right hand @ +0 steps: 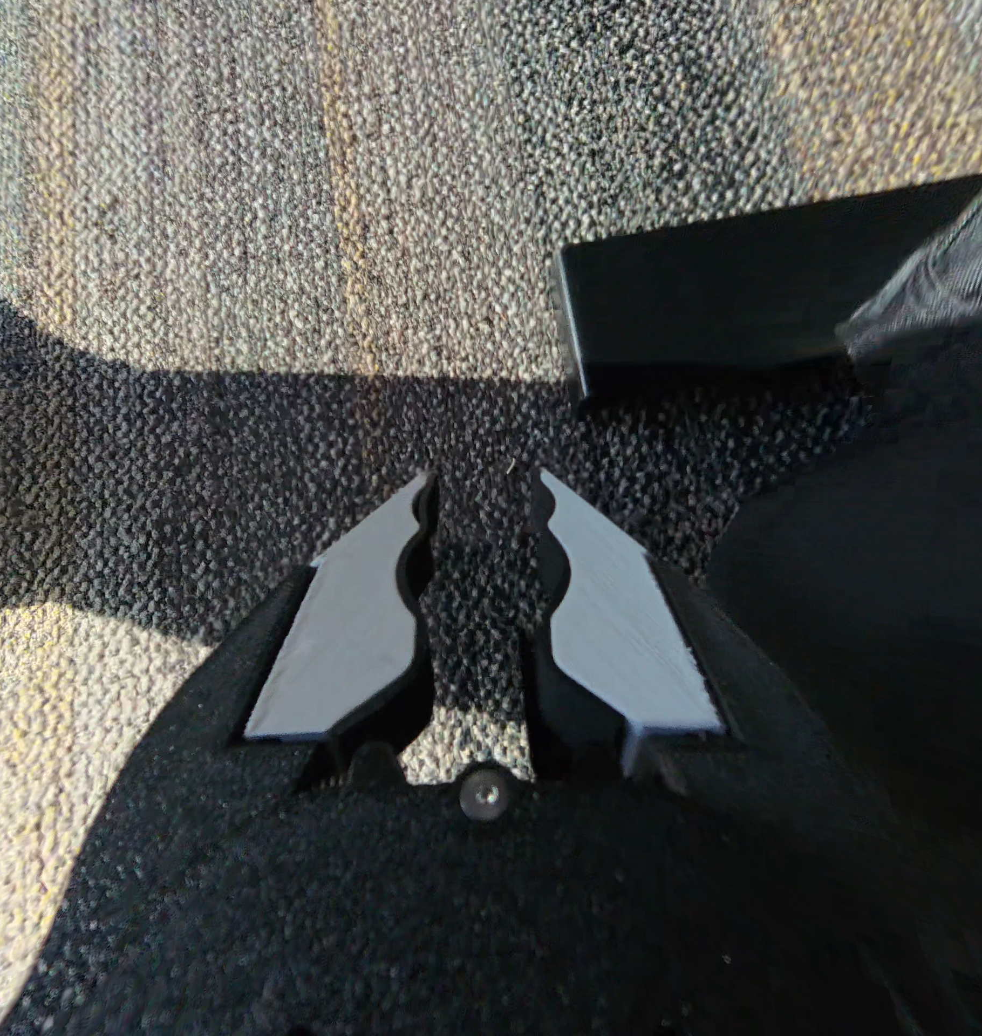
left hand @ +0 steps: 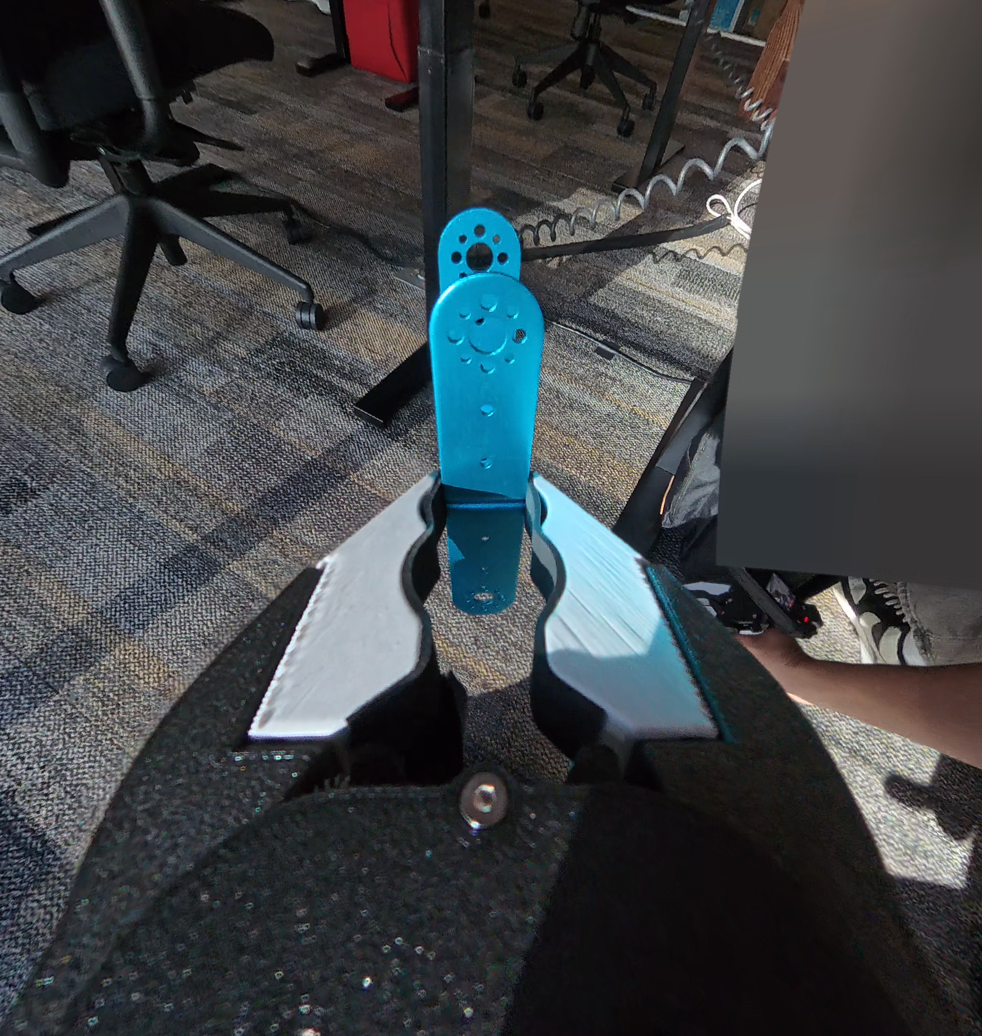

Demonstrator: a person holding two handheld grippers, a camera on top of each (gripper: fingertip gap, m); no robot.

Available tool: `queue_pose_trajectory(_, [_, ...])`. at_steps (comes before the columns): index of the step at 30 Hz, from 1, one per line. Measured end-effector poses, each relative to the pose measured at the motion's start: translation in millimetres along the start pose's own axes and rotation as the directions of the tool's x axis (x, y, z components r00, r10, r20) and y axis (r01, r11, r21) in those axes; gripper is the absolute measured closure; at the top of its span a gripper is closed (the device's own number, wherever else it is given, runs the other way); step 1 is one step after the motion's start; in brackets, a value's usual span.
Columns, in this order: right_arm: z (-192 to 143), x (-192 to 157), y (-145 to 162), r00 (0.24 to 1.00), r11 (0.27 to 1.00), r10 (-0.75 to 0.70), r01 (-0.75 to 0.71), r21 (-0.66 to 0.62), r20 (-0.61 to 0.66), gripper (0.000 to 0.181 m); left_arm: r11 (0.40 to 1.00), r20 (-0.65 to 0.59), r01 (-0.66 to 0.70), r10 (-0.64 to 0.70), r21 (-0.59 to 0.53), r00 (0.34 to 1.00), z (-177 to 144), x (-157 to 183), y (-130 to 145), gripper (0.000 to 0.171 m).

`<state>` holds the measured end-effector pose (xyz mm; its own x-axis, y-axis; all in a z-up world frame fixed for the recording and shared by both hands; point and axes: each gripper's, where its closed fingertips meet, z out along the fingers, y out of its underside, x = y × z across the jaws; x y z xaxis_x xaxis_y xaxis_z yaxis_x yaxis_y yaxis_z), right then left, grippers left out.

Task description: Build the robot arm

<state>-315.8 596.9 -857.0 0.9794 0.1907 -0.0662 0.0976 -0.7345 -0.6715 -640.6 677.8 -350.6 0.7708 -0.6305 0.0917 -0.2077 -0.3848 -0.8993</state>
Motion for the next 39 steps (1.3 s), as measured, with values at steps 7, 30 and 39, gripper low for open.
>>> queue_pose_trajectory(7, [39.6,9.0,7.7,0.997,1.0,0.003,-0.003,-0.002,0.077,0.152,0.998,-0.033,-0.022,0.02,-0.051,0.999,14.4,8.7,8.5,0.145])
queue_pose_trajectory(30, [52.0,6.8,30.9,0.965,0.984,0.121,-0.085,-0.159,0.232,0.181,0.997,-0.051,-0.026,0.022,-0.076,0.998,10.7,3.5,17.3,0.145])
queue_pose_trajectory(39, [-23.8,-81.6,-107.2,0.66,0.878,0.359,-0.479,0.001,0.659,0.181,0.985,-0.034,0.022,-0.028,-0.17,0.999,16.5,3.6,37.9,0.146])
